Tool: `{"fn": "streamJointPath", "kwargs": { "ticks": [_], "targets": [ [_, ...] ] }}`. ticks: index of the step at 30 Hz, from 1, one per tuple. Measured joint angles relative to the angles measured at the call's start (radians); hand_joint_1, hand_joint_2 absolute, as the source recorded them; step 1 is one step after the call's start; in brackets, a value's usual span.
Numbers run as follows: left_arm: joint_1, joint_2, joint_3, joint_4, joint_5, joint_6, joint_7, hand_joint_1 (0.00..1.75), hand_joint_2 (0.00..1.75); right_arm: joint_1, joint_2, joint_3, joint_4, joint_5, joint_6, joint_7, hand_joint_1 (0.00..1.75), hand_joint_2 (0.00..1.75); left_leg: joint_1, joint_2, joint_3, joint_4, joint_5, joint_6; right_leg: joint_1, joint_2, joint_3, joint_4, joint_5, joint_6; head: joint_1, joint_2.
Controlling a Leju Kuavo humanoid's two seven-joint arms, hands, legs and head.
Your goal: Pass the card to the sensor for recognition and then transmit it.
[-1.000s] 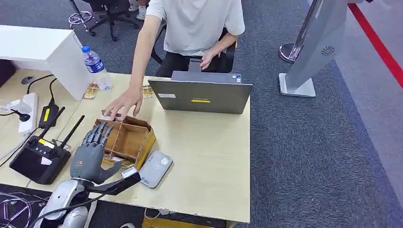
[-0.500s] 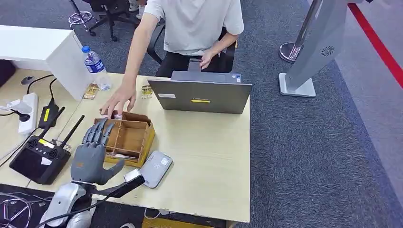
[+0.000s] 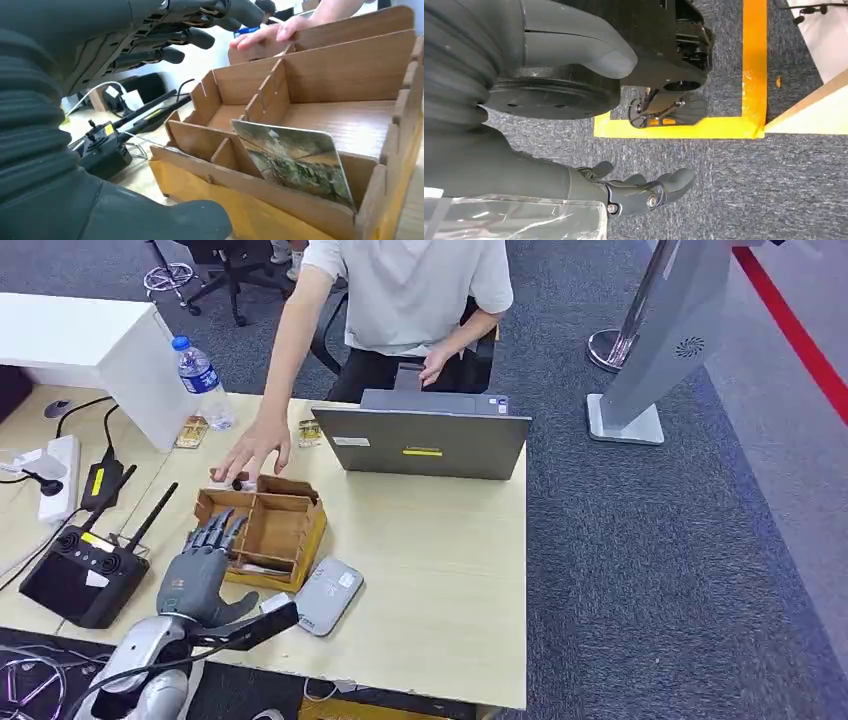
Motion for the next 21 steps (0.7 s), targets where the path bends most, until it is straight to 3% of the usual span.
{"fn": "streamJointPath", "kwargs": {
  "ticks": [7,21],
  "targets": [
    [-0.072,-0.013,0.000,0.079,-0.010,0.038,0.000,0.00,1.75,0.000,0.000,0.008,0.000,0.017,0.005,0.003,0.00,1.75,0.000,0.000,0.000,0.000,0.000,0.000,0.000,0.000,0.000,0.000,0.000,0.000,0.000,0.000],
    [-0.162,-0.047,0.000,0.196,-0.024,0.043,-0.024,0.00,1.75,0.000,0.000,0.025,0.000,0.032,0.006,0.006,0.00,1.75,0.000,0.000,0.000,0.000,0.000,0.000,0.000,0.000,0.000,0.000,0.000,0.000,0.000,0.000]
  ]
}}
